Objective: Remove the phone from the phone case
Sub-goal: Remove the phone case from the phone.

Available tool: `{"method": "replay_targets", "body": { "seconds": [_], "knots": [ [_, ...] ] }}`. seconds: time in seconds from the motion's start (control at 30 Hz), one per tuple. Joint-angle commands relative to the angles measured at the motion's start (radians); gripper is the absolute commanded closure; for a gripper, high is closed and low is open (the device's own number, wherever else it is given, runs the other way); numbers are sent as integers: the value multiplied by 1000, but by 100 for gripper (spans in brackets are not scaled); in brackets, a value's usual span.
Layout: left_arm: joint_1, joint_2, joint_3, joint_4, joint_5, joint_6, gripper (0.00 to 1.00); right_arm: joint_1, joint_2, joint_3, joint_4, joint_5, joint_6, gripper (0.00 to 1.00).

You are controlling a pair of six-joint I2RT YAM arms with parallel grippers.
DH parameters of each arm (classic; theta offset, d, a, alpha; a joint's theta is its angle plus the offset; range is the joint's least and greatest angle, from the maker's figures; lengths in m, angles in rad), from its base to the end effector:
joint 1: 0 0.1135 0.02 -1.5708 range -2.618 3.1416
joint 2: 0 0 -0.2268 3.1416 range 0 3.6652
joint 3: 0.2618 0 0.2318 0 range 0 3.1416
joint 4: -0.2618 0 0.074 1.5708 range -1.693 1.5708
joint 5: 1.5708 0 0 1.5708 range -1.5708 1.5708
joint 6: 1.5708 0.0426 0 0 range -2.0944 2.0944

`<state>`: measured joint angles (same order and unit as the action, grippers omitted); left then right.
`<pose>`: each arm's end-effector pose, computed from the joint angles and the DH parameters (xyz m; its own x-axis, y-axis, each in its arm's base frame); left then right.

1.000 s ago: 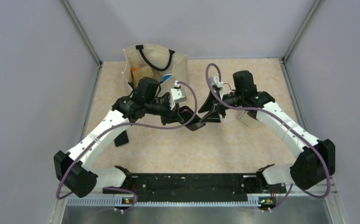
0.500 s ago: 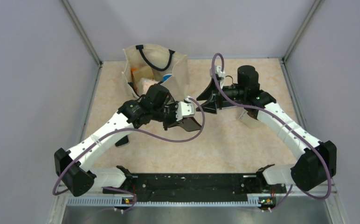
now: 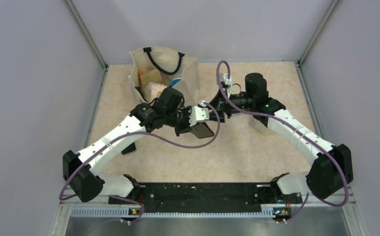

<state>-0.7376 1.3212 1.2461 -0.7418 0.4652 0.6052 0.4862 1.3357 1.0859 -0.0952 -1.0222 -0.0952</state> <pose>0.1858 -0.1947 0.2946 0.0275 0.6620 -0.7490 0.9881 0.0952 0.1205 0.2390 0.1674 0.3043 -0.2070 -0.1655 -0.9642 -0.9777 0.0705 0.1978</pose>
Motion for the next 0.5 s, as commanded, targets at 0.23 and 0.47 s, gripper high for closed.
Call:
{"method": "replay_targets", "body": {
  "seconds": [0.23, 0.47],
  "knots": [
    [-7, -16, 41, 78, 29, -11, 100, 45, 19, -26, 19, 45, -49, 48],
    [-6, -16, 38, 82, 26, -14, 100, 53, 18, -26, 6, 50, -65, 49]
  ]
}}
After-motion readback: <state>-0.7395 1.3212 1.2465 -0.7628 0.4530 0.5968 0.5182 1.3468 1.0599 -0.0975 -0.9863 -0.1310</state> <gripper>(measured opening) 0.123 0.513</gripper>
